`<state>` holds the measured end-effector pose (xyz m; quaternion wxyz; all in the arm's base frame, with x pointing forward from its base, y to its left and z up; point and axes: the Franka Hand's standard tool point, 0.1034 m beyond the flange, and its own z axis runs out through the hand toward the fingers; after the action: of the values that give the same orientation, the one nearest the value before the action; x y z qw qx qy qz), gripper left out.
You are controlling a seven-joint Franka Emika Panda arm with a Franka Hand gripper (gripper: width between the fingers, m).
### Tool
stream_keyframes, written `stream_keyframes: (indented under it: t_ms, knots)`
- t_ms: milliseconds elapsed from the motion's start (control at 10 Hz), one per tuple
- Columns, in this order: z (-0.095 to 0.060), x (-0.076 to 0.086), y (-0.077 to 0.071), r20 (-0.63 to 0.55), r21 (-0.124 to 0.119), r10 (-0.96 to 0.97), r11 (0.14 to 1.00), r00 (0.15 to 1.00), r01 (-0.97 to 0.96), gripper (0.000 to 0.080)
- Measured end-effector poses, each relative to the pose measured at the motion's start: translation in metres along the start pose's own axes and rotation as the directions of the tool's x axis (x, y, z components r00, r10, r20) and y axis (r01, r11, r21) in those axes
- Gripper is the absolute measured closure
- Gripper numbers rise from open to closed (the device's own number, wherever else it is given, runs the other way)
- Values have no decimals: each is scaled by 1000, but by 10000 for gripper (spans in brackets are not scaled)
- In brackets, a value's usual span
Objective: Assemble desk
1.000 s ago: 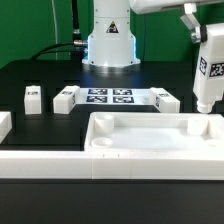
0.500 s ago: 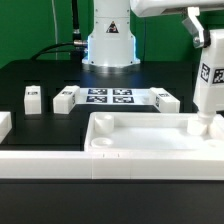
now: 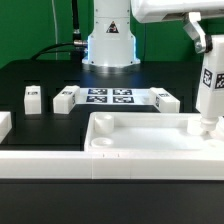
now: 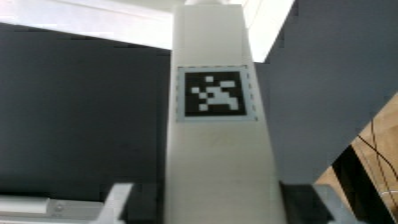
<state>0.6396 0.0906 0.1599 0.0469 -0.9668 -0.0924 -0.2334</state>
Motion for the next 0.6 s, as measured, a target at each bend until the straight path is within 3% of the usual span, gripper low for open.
stream_keyframes:
  t_ms: [200,600]
  knots:
    - [7,-4,-8,3,6,-18,1000,1000,17,509]
    - [18,-12,-9,22,11,-28,1000,999,28,509]
